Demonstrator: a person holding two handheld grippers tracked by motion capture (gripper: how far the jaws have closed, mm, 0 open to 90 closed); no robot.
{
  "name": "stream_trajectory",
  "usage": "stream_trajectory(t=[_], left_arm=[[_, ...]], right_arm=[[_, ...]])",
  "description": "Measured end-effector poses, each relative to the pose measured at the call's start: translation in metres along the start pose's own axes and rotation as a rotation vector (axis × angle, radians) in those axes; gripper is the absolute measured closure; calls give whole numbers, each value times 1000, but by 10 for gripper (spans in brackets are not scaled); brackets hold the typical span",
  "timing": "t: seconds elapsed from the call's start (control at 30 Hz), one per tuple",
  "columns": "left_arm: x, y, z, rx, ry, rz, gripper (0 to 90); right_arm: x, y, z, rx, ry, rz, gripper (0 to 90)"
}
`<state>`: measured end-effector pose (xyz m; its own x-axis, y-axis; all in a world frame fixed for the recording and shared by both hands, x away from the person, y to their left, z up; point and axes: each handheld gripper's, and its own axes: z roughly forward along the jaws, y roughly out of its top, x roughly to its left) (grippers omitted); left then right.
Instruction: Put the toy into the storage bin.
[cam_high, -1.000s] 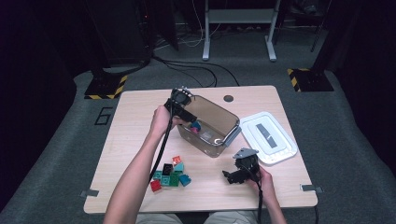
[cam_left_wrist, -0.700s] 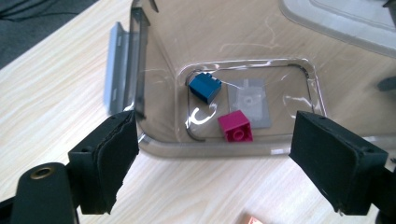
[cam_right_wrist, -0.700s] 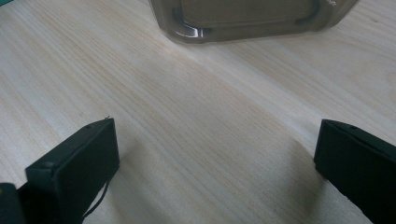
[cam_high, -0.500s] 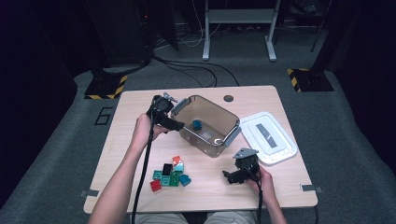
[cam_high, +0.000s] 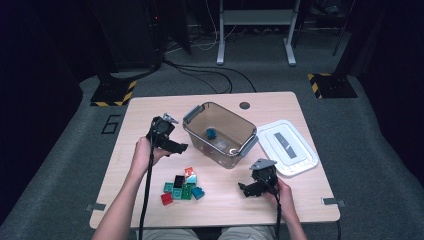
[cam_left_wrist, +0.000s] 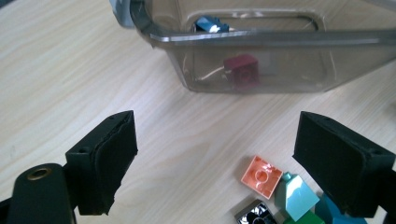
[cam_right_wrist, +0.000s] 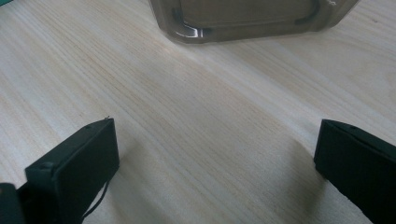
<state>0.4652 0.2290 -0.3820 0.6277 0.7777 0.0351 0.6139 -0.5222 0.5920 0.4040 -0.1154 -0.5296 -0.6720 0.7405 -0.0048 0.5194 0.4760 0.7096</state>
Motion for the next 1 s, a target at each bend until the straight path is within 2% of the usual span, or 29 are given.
stream_trajectory(t=[0.17, 0.37, 0.57, 0.63, 0.9, 1.0], left_arm=[[-3, -15, 14, 23, -21, -15, 125], [-6, -28, 42, 74, -55, -35, 123], [-11, -36, 61, 109, -79, -34, 135], [-12, -38, 65, 121, -65, -32, 141], [-12, -49, 83, 183, -72, -20, 175], [-11, -51, 85, 182, -63, -33, 186]], right_arm=[[0, 0, 0, 0, 0, 0, 0], [0, 0, 0, 0, 0, 0, 0], [0, 0, 0, 0, -1, -2, 0], [0, 0, 0, 0, -1, -2, 0], [0, 0, 0, 0, -1, -2, 0], [0, 0, 0, 0, -1, -2, 0]])
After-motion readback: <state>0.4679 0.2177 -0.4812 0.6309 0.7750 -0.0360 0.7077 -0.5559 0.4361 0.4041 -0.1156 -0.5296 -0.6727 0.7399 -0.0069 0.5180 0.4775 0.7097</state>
